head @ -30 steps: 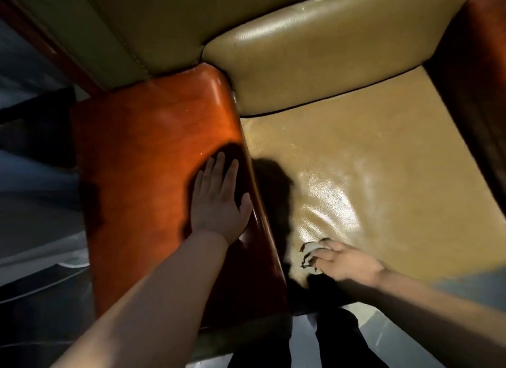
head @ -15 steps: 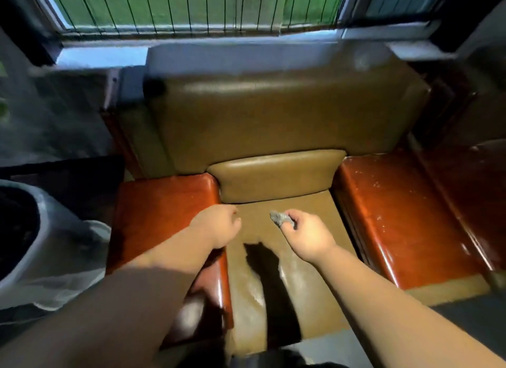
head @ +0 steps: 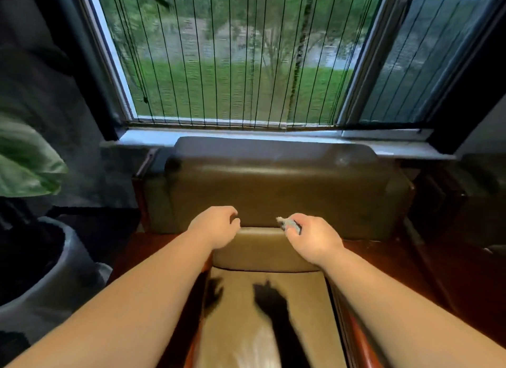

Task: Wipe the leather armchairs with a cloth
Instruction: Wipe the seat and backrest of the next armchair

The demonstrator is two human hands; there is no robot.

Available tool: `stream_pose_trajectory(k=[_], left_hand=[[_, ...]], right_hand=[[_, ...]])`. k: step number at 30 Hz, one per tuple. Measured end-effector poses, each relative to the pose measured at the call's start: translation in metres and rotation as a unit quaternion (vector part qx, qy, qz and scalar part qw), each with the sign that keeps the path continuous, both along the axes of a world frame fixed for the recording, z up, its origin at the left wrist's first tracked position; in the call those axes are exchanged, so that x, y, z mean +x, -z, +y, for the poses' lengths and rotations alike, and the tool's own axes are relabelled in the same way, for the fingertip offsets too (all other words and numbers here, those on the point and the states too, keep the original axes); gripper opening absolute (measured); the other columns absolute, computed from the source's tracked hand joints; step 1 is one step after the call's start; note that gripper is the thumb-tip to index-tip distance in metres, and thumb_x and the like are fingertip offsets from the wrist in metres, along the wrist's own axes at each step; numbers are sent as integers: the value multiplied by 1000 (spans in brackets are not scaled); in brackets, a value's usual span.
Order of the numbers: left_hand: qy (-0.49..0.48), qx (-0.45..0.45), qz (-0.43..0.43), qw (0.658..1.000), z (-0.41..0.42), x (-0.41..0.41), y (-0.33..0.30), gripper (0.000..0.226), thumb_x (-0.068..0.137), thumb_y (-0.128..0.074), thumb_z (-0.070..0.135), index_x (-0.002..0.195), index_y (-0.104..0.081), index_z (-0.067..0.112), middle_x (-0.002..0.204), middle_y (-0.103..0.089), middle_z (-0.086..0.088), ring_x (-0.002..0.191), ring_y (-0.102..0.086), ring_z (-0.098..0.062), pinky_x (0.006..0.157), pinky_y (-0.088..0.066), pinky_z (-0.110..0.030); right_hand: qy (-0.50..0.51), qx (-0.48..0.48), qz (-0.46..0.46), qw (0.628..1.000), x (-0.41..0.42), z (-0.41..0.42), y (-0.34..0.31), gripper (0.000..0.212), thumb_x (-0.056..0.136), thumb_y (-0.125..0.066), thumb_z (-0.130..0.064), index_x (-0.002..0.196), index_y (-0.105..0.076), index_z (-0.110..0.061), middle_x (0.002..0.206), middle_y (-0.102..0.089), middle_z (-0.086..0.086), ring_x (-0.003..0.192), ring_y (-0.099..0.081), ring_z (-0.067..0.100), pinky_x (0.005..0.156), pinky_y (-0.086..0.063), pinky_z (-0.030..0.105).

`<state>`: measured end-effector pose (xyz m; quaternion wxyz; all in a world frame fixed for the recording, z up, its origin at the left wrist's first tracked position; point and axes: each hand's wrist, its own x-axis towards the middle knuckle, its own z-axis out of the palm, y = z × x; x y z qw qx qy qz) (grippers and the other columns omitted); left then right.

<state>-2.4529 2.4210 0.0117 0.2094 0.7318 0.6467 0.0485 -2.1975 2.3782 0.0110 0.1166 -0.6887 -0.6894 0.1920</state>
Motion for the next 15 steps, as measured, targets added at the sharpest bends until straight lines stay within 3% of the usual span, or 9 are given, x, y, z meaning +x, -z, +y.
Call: stream_pose_trajectory(k=[4, 8, 12, 15], left_hand=[[-25, 15, -12, 1000, -6, 28, -21, 43, 108, -49, 43, 149, -55, 31, 147, -61, 4, 131, -59, -19, 107, -48, -34], [-44, 60, -6, 997, 9, 36, -43, 42, 108, -49, 45, 146, -57, 32, 145, -63, 5, 129, -61, -19, 109, -50, -36], [-39, 84, 12, 996, 36, 37, -58, 42, 107, -49, 45, 145, -59, 31, 143, -65, 5, 128, -62, -20, 109, -51, -37], [-36, 98, 13, 994, 54, 35, -58, 42, 107, -49, 45, 144, -59, 31, 143, -64, 6, 128, -62, -19, 109, -51, -36]], right_hand=[[-23, 7, -18, 1000, 43, 8, -32, 21, 102, -45, -49, 112, -61, -39, 89, -65, -16, 77, -63, 9, 59, -49, 26], [-21, 42, -14, 999, 64, 23, -53, 27, 101, -43, -51, 116, -62, -40, 99, -69, -14, 85, -63, 11, 73, -57, 36], [-5, 65, -6, 998, 72, 33, -57, 27, 103, -42, -49, 117, -63, -39, 91, -69, -15, 77, -62, 7, 59, -43, 27], [-9, 70, -7, 997, 71, 52, -58, 29, 105, -42, -49, 122, -63, -37, 96, -68, -16, 79, -62, 5, 58, -39, 21]])
